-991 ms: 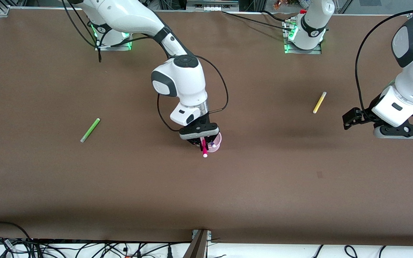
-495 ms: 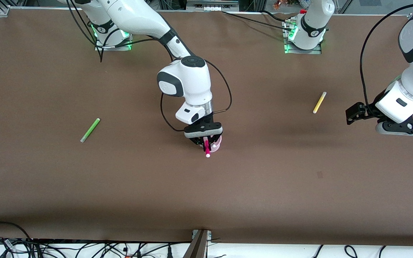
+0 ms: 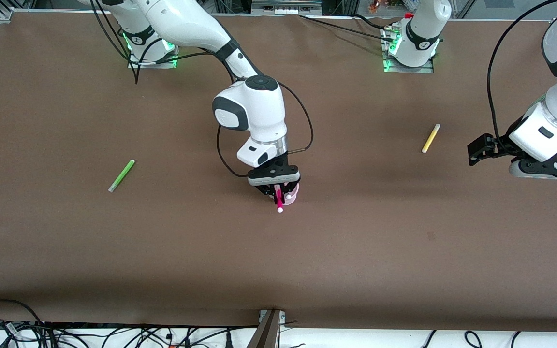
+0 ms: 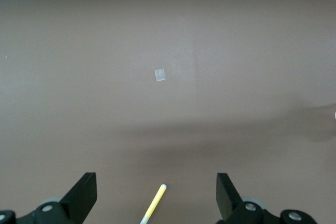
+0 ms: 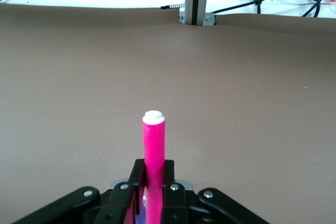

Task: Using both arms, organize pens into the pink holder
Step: 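Lower the pink pen into the pink cup with the right gripper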

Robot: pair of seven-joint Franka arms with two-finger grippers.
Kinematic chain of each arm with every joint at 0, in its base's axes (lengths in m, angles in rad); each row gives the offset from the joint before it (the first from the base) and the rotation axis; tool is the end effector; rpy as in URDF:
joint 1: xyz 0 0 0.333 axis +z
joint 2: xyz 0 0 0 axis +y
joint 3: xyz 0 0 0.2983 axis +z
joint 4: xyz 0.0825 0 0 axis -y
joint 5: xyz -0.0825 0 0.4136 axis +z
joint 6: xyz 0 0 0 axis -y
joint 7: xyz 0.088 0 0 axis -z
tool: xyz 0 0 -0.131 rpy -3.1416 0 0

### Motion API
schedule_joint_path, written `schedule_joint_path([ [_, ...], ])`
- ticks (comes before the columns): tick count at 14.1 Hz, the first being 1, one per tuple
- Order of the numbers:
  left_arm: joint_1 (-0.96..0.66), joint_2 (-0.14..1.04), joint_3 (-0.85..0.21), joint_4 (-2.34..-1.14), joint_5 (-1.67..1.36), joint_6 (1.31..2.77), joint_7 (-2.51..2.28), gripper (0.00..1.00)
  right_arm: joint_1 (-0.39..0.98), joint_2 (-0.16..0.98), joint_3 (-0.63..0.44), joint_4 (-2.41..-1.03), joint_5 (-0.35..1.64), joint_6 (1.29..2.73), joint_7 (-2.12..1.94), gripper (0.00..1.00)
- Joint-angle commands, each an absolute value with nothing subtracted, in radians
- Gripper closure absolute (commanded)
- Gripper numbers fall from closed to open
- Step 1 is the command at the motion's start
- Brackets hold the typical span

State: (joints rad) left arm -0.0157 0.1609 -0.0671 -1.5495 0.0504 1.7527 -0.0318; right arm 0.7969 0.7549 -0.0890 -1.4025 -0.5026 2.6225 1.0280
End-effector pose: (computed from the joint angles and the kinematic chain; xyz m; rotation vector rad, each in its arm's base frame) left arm 0.6422 -0.0451 0.5115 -3.1030 0.0900 -0.0696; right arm 0.5881 0.5295 0.2561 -2.9203 -0.1471 -0.8946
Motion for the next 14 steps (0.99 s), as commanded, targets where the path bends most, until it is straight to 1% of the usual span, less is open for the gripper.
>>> schedule_joint_path([
  [1, -0.018, 0.166, -0.064, -1.528, 0.02, 1.729, -0.008, 0.0, 0.85, 0.778, -0.141, -1.399, -0.54, 2.629, 1.089, 1.0],
  [5, -0.018, 0.166, -0.063, -1.52, 0.02, 1.729, -0.008, 0.0, 0.862, 0.776, -0.149, -1.427, -0.543, 2.626, 1.091, 1.0],
  [6, -0.018, 0.166, -0.063, -1.52, 0.021, 1.729, -0.008, 0.0, 0.864, 0.778, -0.149, -1.433, -0.543, 2.625, 1.091, 0.96],
  [7, -0.02, 0.166, -0.063, -1.519, 0.021, 1.729, -0.008, 0.0, 0.864, 0.776, -0.147, -1.436, -0.542, 2.625, 1.091, 0.83],
  [8, -0.02, 0.166, -0.063, -1.519, 0.02, 1.729, -0.008, 0.0, 0.862, 0.773, -0.147, -1.436, -0.541, 2.623, 1.088, 0.62],
  [9, -0.018, 0.166, -0.063, -1.519, 0.02, 1.729, -0.008, 0.0, 0.862, 0.772, -0.149, -1.436, -0.541, 2.623, 1.088, 0.2],
  [10, -0.018, 0.166, -0.063, -1.519, 0.02, 1.729, -0.008, 0.0, 0.862, 0.769, -0.149, -1.431, -0.541, 2.623, 1.075, 0.0],
  [14, -0.02, 0.167, -0.064, -1.519, 0.02, 1.729, -0.006, 0.0, 0.859, 0.741, -0.149, -1.427, -0.528, 2.6, 1.062, 0.0],
])
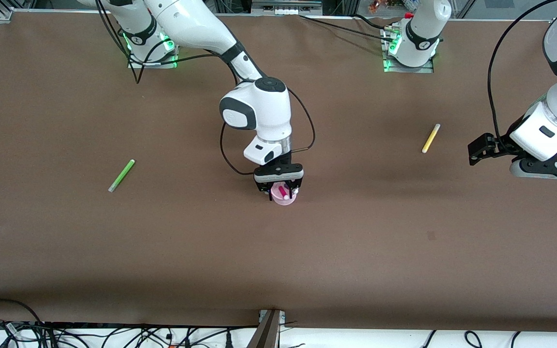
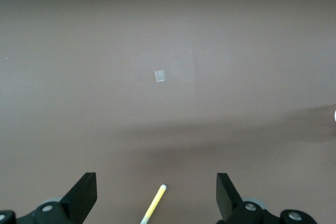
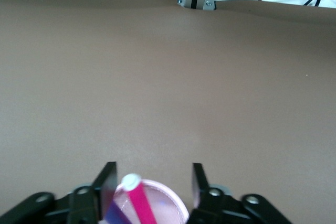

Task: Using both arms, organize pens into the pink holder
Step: 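Lower the pink pen into the pink cup with the right gripper, then open the right gripper and lift it away from the cup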

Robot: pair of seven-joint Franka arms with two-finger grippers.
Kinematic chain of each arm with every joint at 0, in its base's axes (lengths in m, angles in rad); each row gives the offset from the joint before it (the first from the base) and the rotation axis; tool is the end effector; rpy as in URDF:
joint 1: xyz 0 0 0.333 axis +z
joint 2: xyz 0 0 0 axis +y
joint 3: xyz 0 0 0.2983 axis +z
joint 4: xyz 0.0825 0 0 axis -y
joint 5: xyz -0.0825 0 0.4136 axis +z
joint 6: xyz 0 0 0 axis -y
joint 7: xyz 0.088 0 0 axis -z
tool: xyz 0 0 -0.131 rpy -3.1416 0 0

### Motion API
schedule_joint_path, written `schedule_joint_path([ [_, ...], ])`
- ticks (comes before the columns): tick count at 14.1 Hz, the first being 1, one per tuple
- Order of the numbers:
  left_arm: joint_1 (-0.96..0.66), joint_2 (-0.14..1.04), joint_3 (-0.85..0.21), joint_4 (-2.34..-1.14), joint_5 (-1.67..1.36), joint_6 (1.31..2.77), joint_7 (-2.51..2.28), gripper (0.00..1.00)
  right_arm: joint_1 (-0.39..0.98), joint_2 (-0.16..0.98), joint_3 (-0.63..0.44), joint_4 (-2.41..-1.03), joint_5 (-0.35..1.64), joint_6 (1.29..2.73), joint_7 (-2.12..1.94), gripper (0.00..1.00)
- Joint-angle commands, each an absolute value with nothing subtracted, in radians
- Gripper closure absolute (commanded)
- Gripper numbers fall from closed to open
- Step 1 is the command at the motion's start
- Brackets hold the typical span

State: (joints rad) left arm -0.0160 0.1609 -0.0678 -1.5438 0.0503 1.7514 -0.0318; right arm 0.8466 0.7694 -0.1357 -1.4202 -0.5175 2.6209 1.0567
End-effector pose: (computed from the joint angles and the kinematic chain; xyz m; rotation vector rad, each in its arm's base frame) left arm 0.6425 -0.0457 0.5143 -3.1033 0.0912 -0.0765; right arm 0.5780 0.5324 0.2373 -2.9547 -0.1646 -0.9099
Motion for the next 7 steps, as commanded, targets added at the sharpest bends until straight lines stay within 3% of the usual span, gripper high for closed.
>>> schedule_joint_path([
  [1, -0.02, 0.167, -0.063, -1.519, 0.02, 1.729, -0.006, 0.0, 0.856, 0.727, -0.149, -1.421, -0.522, 2.577, 1.058, 0.0],
  [4, -0.02, 0.167, -0.063, -1.517, 0.02, 1.729, -0.006, 0.0, 0.833, 0.678, -0.146, -1.413, -0.462, 2.49, 0.979, 0.0],
  [7, -0.021, 0.167, -0.064, -1.517, 0.02, 1.729, -0.008, 0.0, 0.795, 0.589, -0.149, -1.414, -0.242, 2.36, 0.714, 0.0],
])
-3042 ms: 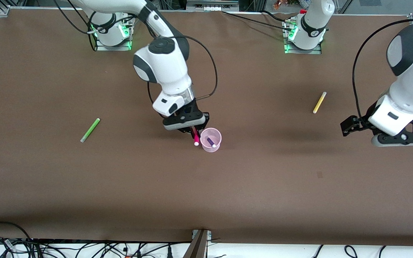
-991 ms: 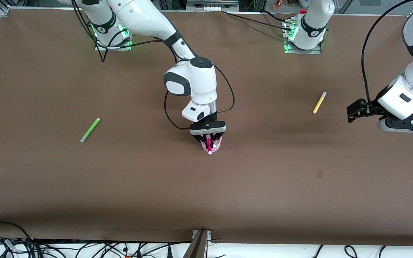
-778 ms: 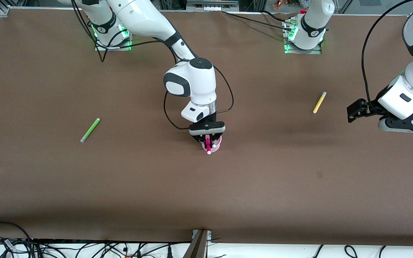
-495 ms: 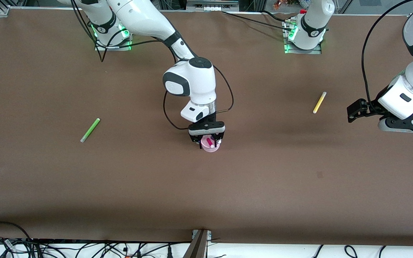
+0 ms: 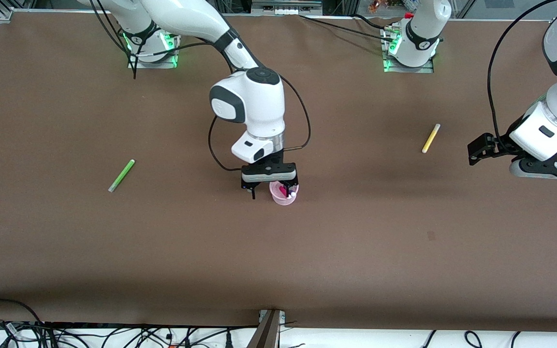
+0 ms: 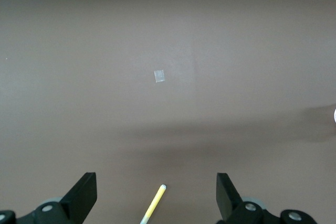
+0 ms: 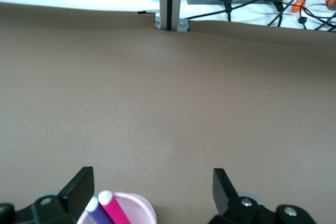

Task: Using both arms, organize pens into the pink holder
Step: 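Open the right gripper and lift it away from the cup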

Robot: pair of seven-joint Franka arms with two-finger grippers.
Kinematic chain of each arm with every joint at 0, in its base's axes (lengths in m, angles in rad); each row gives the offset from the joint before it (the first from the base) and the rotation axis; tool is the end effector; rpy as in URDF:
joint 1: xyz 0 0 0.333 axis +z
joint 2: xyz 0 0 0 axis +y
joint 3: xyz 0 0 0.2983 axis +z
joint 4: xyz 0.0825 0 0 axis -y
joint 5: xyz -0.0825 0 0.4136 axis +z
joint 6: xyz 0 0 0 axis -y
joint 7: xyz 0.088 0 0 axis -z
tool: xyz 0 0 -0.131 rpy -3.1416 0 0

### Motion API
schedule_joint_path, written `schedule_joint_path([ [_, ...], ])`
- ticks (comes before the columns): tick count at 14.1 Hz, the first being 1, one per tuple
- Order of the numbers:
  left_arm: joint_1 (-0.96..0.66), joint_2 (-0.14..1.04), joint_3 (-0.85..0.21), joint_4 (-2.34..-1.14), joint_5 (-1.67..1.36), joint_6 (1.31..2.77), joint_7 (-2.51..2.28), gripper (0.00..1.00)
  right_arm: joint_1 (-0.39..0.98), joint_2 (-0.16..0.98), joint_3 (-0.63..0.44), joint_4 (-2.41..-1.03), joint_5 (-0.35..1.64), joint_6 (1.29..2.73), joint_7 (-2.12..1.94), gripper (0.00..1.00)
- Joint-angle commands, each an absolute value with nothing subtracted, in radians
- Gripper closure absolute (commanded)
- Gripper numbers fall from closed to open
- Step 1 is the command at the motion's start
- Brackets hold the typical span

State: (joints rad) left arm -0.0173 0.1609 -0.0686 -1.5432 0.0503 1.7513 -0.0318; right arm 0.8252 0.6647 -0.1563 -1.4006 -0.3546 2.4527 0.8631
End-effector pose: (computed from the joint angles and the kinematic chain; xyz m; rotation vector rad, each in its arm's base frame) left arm 0.6425 -0.0470 0.5146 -3.1033 0.0944 -0.0773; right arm 0.6033 0.5003 0.3113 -3.0255 -0.1355 -0.8199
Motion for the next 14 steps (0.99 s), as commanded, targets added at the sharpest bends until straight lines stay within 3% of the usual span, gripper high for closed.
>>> schedule_joint_path([
  [1, -0.021, 0.167, -0.064, -1.517, 0.02, 1.729, -0.008, 0.0, 0.778, 0.553, -0.15, -1.419, -0.166, 2.308, 0.63, 0.0],
  [4, -0.021, 0.167, -0.064, -1.517, 0.02, 1.727, -0.008, 0.0, 0.735, 0.435, -0.175, -1.436, -0.032, 2.107, 0.517, 0.0],
  [8, -0.021, 0.167, -0.064, -1.517, 0.02, 1.727, -0.008, 0.0, 0.715, 0.275, -0.316, -1.476, 0.13, 1.863, 0.311, 0.0],
  [14, -0.021, 0.166, -0.064, -1.516, 0.02, 1.721, -0.008, 0.0, 0.47, 0.08, -0.293, -1.529, 0.118, 1.543, 0.074, 0.0],
])
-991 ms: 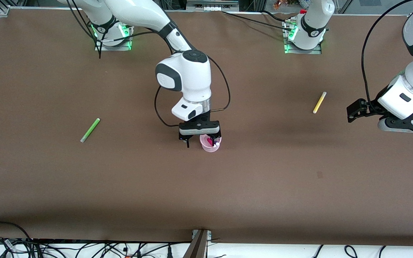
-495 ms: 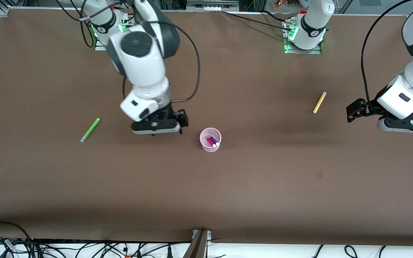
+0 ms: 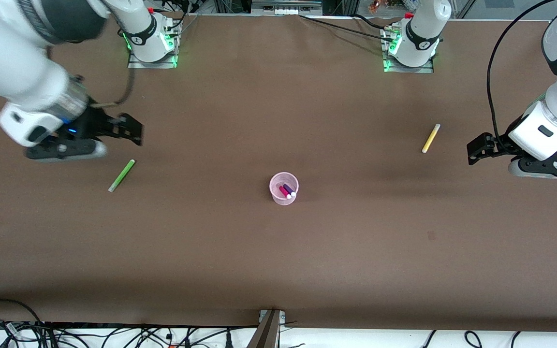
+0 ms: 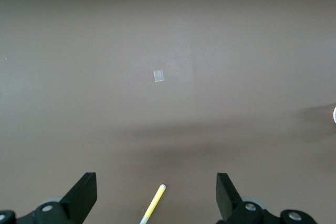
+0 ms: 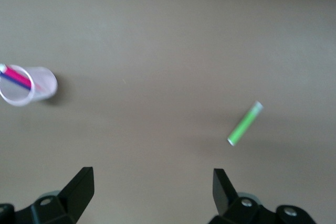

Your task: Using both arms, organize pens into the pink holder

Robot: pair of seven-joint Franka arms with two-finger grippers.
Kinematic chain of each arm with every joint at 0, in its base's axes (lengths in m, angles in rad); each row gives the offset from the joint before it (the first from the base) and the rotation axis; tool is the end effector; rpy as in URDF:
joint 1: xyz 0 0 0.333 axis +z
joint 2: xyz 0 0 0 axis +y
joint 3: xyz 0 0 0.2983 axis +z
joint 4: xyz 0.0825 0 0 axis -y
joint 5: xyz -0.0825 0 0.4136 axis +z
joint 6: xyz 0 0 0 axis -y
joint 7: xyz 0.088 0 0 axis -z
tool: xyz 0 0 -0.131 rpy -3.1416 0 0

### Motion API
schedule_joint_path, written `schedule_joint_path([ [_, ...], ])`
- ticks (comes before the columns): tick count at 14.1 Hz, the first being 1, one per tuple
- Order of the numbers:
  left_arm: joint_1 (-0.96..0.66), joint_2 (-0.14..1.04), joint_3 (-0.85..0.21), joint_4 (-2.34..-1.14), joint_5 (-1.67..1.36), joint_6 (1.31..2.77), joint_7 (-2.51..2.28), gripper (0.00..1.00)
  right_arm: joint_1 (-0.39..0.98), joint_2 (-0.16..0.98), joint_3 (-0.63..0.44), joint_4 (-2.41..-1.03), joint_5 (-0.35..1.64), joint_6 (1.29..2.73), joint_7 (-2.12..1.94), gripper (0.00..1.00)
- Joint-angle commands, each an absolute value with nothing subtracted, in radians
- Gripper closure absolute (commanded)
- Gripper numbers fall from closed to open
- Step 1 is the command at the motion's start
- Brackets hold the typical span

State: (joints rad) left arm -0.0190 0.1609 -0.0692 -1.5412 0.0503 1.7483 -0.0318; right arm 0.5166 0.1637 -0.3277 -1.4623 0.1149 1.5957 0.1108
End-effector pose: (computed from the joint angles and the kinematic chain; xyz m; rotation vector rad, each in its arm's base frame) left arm 0.6422 -0.0485 0.5154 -3.1033 0.0978 -0.0758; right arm 0.6131 0.1462 0.5450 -3.0806 -0.1194 0.0474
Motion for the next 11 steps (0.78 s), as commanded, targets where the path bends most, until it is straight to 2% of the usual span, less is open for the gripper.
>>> schedule_joint_path([
  [1, -0.021, 0.166, -0.066, -1.516, 0.02, 1.721, -0.008, 0.0, 0.419, 0.043, -0.258, -1.564, 0.103, 1.534, 0.051, 0.0],
  [3, -0.021, 0.166, -0.064, -1.503, 0.02, 1.721, -0.008, 0.0, 0.351, -0.009, -0.197, -1.62, 0.037, 1.532, -0.006, 0.0],
  [11, -0.026, 0.178, -0.072, -1.471, 0.021, 1.683, -0.008, 0.0, 0.354, 0.008, -0.202, -1.569, 0.009, 1.503, -0.011, 0.0],
])
